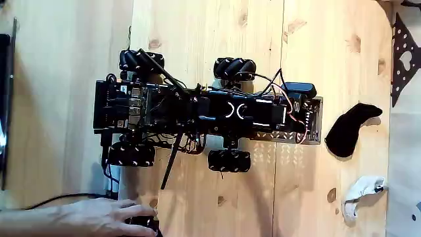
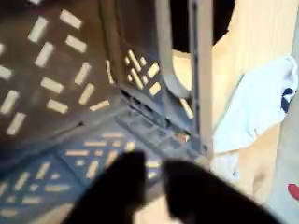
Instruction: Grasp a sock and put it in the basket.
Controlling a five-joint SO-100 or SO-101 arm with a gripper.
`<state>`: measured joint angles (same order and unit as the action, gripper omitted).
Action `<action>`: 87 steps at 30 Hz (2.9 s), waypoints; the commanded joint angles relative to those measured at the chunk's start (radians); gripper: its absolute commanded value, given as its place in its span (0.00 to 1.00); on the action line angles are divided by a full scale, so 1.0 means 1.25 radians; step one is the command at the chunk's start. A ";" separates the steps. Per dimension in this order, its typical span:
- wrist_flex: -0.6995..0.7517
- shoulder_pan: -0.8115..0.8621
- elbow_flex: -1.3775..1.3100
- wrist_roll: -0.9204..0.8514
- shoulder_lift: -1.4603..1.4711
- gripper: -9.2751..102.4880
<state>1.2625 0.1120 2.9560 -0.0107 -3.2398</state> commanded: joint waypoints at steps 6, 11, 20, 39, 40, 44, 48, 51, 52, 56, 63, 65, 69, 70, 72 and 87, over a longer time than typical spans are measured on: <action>0.067 -0.016 -0.012 0.059 0.040 0.09; -0.075 -0.017 -0.156 0.106 0.274 0.09; -0.079 -0.009 -0.544 0.140 0.594 0.09; 0.085 -0.005 -1.157 0.134 0.895 0.09; 0.083 0.004 -1.172 0.134 0.903 0.09; 0.058 0.026 -1.241 0.141 0.944 0.09; -0.025 0.007 -1.258 0.164 1.019 0.10; -0.069 -0.004 -1.259 0.163 1.062 0.13; -0.080 -0.004 -1.259 0.157 1.073 0.13; -0.145 -0.026 -1.259 0.153 1.119 0.13; -0.198 -0.047 -1.259 0.153 1.158 0.13; -0.193 -0.045 -1.259 0.136 1.162 0.13; -0.188 -0.036 -1.259 0.119 1.160 0.13; -0.200 -0.029 -1.254 0.118 1.162 0.13; -0.229 -0.036 -1.249 0.109 1.178 0.13; -0.553 -0.022 -1.259 0.027 1.444 0.15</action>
<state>0.5967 0.0675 1.4220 0.0706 -1.4557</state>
